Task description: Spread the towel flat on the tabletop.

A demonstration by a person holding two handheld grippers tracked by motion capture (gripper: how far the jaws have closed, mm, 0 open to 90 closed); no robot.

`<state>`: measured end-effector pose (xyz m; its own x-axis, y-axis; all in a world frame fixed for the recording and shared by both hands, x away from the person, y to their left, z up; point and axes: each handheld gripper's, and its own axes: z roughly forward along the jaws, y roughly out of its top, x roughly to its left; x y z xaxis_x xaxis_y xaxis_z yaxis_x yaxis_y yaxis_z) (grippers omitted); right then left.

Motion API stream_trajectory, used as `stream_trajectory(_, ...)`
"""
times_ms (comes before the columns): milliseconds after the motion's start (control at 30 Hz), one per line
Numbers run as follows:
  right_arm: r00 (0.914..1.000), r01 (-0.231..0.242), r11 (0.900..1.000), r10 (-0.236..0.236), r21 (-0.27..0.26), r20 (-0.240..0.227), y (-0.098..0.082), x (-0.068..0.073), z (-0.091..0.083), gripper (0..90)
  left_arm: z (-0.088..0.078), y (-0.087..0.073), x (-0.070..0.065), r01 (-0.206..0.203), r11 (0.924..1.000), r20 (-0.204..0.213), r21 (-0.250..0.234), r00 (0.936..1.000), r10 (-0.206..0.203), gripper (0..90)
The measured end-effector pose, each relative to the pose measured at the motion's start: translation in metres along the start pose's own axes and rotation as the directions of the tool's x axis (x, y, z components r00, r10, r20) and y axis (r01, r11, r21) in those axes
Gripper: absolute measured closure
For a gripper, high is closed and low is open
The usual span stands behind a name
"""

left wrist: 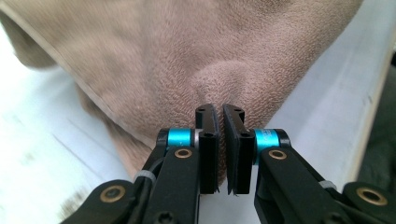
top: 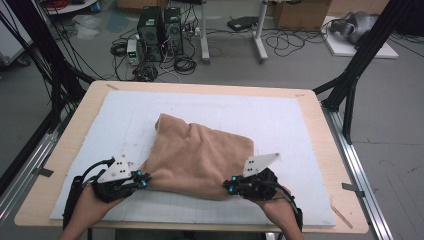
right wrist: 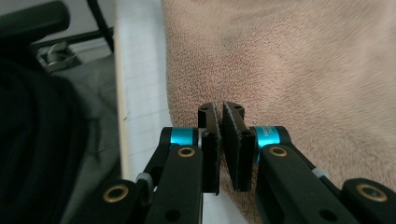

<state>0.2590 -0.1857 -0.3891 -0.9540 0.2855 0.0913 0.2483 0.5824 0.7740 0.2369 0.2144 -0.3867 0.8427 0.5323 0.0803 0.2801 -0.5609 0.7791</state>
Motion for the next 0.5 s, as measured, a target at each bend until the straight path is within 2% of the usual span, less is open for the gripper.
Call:
stream_trajectory(33,1.0000,-0.001,1.000,0.001,0.013,-0.005,-0.002,0.001,0.004,85.1,0.002,-0.008,-0.002,0.005,0.9998,0.018,0.018,0.9998,-0.005,84.4)
stream_trajectory(100,0.9997,-0.003,1.000,0.003,0.018,-0.024,-0.003,0.001,0.009,83.3,0.003,-0.011,-0.003,0.011,0.9997,0.019,0.022,0.9997,-0.011,83.1)
stream_trajectory(200,0.9995,-0.009,1.000,0.008,-0.029,-0.031,0.002,-0.002,0.006,75.9,0.004,-0.010,0.000,0.027,0.9996,0.032,0.004,0.9991,-0.027,72.3)
stream_trajectory(233,0.9997,-0.011,0.999,0.010,-0.042,-0.023,0.005,-0.003,0.002,73.7,0.004,-0.005,0.003,0.027,0.9994,0.031,-0.020,0.9992,-0.026,68.6)
stream_trajectory(333,0.9998,-0.006,0.998,0.007,-0.066,0.019,0.011,-0.011,-0.007,70.6,0.004,0.004,0.007,0.024,0.9987,0.027,-0.046,0.9994,-0.023,61.4)
stream_trajectory(367,0.9992,-0.008,0.998,0.011,-0.068,0.040,0.012,-0.014,-0.010,70.0,0.006,0.014,0.012,0.009,0.9980,0.023,-0.062,0.9997,-0.008,61.0)
stream_trajectory(433,0.9975,-0.020,0.997,0.025,-0.076,0.067,0.013,-0.024,-0.014,68.2,0.012,0.023,0.018,0.007,0.9971,0.024,-0.076,0.9997,-0.005,58.8)
stream_trajectory(500,0.9935,-0.031,0.996,0.040,-0.078,0.107,0.014,-0.034,-0.017,65.8,0.015,0.027,0.021,0.008,0.9967,0.021,-0.081,0.9998,-0.006,57.7)
